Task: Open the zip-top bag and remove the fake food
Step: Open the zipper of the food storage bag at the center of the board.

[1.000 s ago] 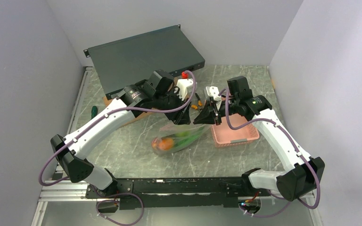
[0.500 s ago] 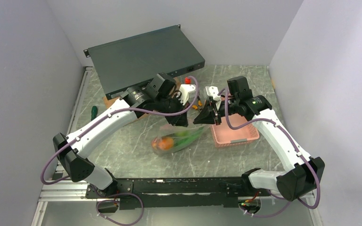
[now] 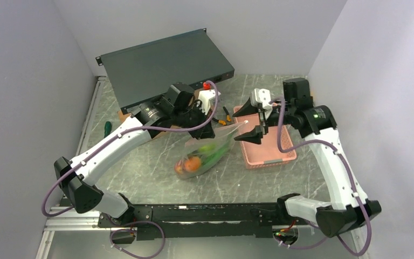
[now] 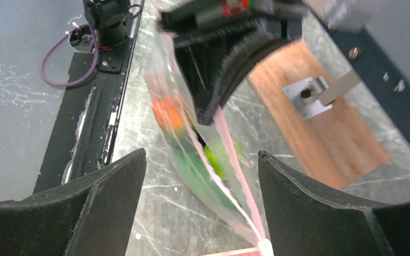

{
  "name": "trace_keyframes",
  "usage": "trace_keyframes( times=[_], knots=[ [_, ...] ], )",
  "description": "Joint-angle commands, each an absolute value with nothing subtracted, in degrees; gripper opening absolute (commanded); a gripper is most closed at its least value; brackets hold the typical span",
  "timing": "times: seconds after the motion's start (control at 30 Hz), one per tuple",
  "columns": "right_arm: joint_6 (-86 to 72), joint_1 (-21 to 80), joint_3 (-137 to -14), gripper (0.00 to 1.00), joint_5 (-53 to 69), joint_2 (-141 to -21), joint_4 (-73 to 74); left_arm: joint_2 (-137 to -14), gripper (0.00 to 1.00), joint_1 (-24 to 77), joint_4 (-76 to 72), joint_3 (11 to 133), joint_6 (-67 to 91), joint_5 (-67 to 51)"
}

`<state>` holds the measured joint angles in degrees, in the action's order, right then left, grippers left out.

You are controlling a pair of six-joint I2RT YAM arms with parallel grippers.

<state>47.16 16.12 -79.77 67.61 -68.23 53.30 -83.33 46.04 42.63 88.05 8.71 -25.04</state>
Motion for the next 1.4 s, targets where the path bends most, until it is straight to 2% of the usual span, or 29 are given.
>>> trace_keyframes(
  times=[0.0,0.1,0.2,0.3,0.4,0.5,0.63,0.93,1.13,1.23,1.37],
  knots=[
    [56.63,16.34,-87.65,0.79,68.67,-65.72,67.83,-79.99,0.0,45.83,34.71,85.6,12.6,-25.57],
    [58.68,17.55,-90.93,0.78,68.71,-66.23,73.25,-78.52,0.0,45.82,31.13,82.75,14.41,-26.25],
    [49.82,21.47,-88.19,0.73,68.95,-65.59,67.91,-77.27,0.0,45.84,27.15,79.0,16.67,-27.5],
    [37.96,23.91,-83.34,0.58,68.21,-64.86,57.35,-76.21,0.0,45.94,23.45,76.08,18.69,-27.81],
    [30.1,24.0,-80.71,0.34,65.02,-65.16,50.04,-74.92,0.0,46.19,20.16,73.27,20.61,-27.84],
    [22.71,23.93,-78.13,0.18,60.23,-65.1,42.91,-74.44,0.0,46.9,19.2,72.26,21.55,-27.27],
    [17.94,23.91,-75.22,0.04,54.16,-65.46,37.9,-74.07,0.0,47.72,18.17,71.13,22.47,-26.32],
    [27.26,27.05,-71.47,0.0,49.6,-67.14,45.24,-73.65,0.0,48.28,16.41,69.89,23.81,-23.96],
    [31.45,30.91,-70.93,0.0,45.46,-69.06,48.94,-74.81,0.0,48.63,19.73,74.5,20.9,-17.7],
    [29.66,31.11,-73.88,0.0,41.41,-72.24,46.46,-76.88,0.0,48.62,24.32,80.39,17.22,-13.18],
    [29.22,30.98,-84.29,0.03,37.36,-78.97,47.07,-79.8,0.0,47.95,30.26,88.86,12.95,-5.51]
  ],
)
